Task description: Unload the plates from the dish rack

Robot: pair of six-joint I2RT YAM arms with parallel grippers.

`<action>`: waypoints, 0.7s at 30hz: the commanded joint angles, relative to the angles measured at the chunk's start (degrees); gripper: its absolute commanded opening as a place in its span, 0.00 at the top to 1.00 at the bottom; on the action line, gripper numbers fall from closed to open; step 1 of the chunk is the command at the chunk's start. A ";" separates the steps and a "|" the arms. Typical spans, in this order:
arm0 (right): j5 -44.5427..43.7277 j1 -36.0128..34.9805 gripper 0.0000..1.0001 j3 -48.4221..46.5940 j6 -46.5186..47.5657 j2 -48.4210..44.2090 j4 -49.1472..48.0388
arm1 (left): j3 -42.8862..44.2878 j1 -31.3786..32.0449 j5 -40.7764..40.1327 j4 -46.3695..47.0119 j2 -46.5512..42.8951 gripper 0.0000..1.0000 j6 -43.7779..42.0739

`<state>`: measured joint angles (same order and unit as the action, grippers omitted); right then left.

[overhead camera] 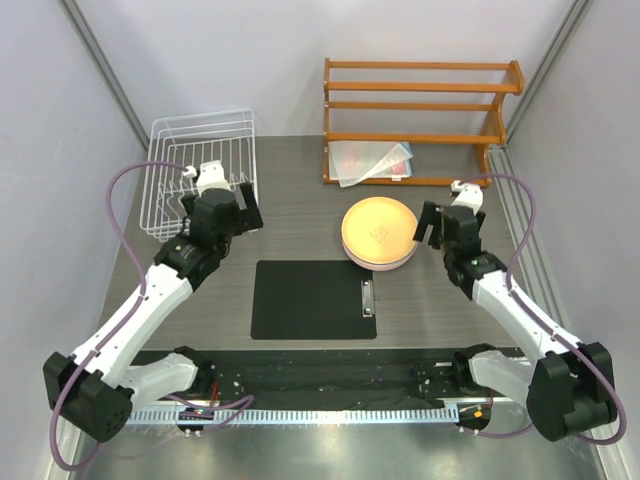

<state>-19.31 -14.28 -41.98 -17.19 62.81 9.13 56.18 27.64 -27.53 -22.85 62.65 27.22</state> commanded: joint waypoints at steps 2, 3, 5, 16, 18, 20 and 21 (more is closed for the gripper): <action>-7.57 -2.94 0.00 18.04 11.10 -6.28 -28.07 | -1.50 0.05 -3.23 9.92 -4.64 0.01 -7.69; -10.19 -3.38 0.00 20.33 11.91 -7.16 -34.46 | -3.52 0.05 -4.45 11.32 -5.08 0.01 -8.06; -14.42 -4.17 0.00 22.11 11.22 -8.75 -35.75 | -5.37 0.05 -4.47 14.58 -6.22 0.00 -9.02; -24.10 -4.79 0.00 25.88 11.57 -7.35 -39.44 | -13.81 0.05 -5.78 22.58 -9.30 0.00 -12.81; -24.20 -4.88 0.00 27.20 12.18 -7.43 -42.24 | -14.61 0.05 -6.39 24.24 -9.13 0.01 -13.51; -24.37 -4.79 0.00 28.53 11.92 -7.17 -43.48 | -15.22 0.05 -7.18 24.78 -8.78 0.01 -14.39; -24.28 -4.79 0.00 28.88 11.57 -7.00 -44.88 | -15.31 0.05 -7.62 25.22 -8.17 0.01 -14.56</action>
<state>-40.32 -18.76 -14.81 -5.65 55.77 -27.35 41.52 27.64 -32.10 -4.32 54.48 14.87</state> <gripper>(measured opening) 0.996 0.994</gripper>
